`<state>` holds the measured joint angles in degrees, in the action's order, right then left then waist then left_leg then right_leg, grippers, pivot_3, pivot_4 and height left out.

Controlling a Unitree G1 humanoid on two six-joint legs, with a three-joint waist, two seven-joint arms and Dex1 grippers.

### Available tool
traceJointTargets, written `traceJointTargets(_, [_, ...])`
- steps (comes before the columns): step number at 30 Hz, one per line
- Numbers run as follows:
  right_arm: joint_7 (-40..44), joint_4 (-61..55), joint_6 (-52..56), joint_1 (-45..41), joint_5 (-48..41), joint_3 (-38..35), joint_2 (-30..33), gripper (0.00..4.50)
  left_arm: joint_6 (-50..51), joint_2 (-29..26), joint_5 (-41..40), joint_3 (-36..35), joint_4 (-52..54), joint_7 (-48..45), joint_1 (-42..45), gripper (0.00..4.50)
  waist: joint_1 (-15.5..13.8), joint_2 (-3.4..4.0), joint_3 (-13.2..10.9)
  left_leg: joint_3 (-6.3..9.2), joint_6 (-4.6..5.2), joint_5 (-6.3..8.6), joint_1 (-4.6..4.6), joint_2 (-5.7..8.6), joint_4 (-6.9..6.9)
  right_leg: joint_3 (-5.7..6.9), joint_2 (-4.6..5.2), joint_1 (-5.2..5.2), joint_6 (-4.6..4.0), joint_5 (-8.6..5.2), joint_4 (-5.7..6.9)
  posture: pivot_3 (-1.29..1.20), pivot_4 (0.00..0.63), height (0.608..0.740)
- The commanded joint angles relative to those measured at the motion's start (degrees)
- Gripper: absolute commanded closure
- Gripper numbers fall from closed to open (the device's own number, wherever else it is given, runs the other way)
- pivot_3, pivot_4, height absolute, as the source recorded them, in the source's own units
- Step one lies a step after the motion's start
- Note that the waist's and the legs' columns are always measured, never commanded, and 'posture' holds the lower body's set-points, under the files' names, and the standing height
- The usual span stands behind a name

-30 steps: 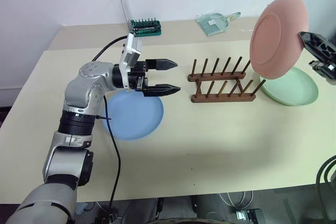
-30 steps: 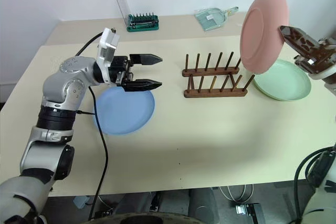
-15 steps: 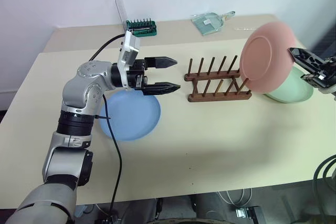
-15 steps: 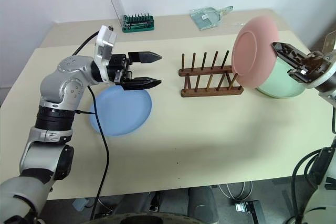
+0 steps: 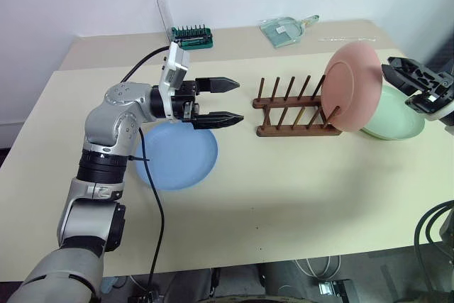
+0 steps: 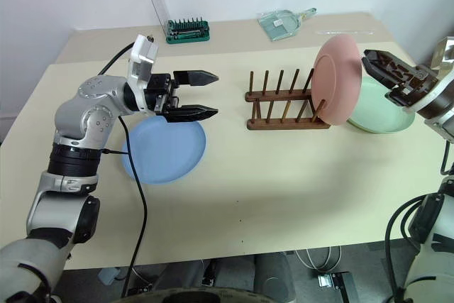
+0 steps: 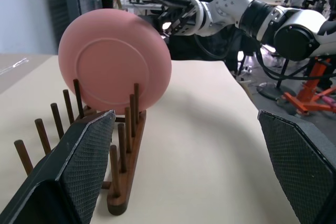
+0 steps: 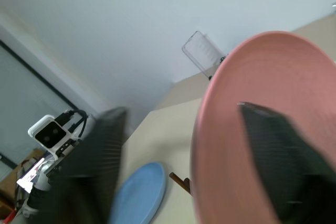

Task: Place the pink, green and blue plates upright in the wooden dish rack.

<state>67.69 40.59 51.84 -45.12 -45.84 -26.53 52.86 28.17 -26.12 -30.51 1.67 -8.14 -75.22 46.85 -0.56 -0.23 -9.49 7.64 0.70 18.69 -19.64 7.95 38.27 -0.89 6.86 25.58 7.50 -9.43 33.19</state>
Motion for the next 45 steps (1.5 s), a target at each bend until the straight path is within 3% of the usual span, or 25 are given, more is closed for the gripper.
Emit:
traceJointTargets(1, [-4.8,-2.6,-10.3,-1.9,0.5,-5.9,-0.5,0.07,-0.3,-0.4,-0.4,0.1,1.5,0.1,0.5,0.00,0.0,0.02,0.0,0.00,0.00,0.00,0.00,0.00,0.00,0.00,0.00,0.00,0.00,0.00,0.00,0.00,0.150,0.740])
traceJointTargets(7, [-9.5,-12.3,-14.7,4.2,-1.5,-11.9,-1.6,0.07,0.2,-0.6,-0.9,0.0,2.1,0.4,0.1,0.00,-0.1,0.01,0.0,0.02,0.00,0.00,-0.03,0.00,-0.01,0.00,0.00,0.02,0.00,0.00,-0.02,0.00,0.150,0.740])
traceJointTargets(9, [-10.2,-15.7,-17.2,7.7,1.3,-10.9,-0.9,0.07,0.0,-0.7,-0.7,0.1,2.0,0.3,0.1,0.00,-0.2,0.01,0.0,0.02,0.00,0.00,-0.03,0.00,0.00,0.00,0.00,0.02,0.01,0.01,-0.01,0.00,0.150,0.740])
traceJointTargets(15, [-8.5,-22.3,-28.9,22.8,18.3,0.6,5.6,0.07,-0.8,0.0,-0.5,0.6,0.6,-0.3,1.3,0.00,-0.1,0.06,0.0,-0.02,0.00,-0.01,0.01,0.01,0.02,-0.02,-0.01,0.02,0.01,0.01,0.06,0.00,0.150,0.740])
traceJointTargets(18, [-9.8,-21.0,-32.6,25.8,25.9,6.2,9.3,0.07,-1.9,1.3,-0.6,1.0,0.1,-0.7,1.9,0.00,-0.1,0.10,0.0,-0.11,0.00,-0.01,0.05,0.04,0.05,-0.07,0.00,0.01,0.02,0.01,0.08,0.00,0.150,0.740])
traceJointTargets(25, [-10.4,-14.5,-40.3,25.1,35.8,13.5,12.5,0.07,-2.5,2.0,-0.6,1.0,0.5,-0.9,2.1,0.00,0.2,0.10,0.0,-0.19,-0.03,-0.03,0.11,0.00,0.03,-0.15,-0.02,0.00,0.02,0.01,0.09,0.00,0.150,0.740])
traceJointTargets(30, [-8.0,-3.8,-40.2,15.4,37.3,19.2,6.6,0.07,-1.5,1.7,-1.1,0.8,1.8,-0.1,1.3,0.00,1.0,0.07,0.0,-0.23,-0.03,-0.03,0.19,-0.02,0.05,-0.17,-0.04,-0.10,0.01,0.02,0.04,0.00,0.150,0.740])
traceJointTargets(39, [-8.0,15.8,-49.7,3.2,45.0,26.2,2.4,0.07,0.5,0.0,-2.0,-0.2,5.5,2.0,-0.7,0.00,1.3,0.08,0.0,-0.17,-0.03,-0.03,0.14,0.00,-0.01,-0.16,-0.04,-0.05,0.00,0.03,0.02,0.00,0.150,0.740])
traceJointTargets(42, [-9.6,20.8,-49.1,0.3,46.0,26.3,1.2,0.94,0.9,-0.3,-2.5,-0.3,6.3,2.8,-1.1,0.00,1.3,0.08,0.0,-0.16,-0.04,-0.03,0.15,-0.01,-0.01,-0.17,-0.04,-0.05,0.00,0.03,0.04,0.00,0.150,0.740])
traceJointTargets(45, [-10.2,23.2,-50.1,-0.8,47.8,27.3,1.0,2.42,1.2,-0.5,-2.8,-0.3,6.7,3.2,-1.2,0.00,1.3,0.08,0.0,-0.17,-0.04,-0.03,0.16,0.00,0.01,-0.17,-0.04,-0.06,-0.02,0.05,0.03,0.00,0.150,0.740])
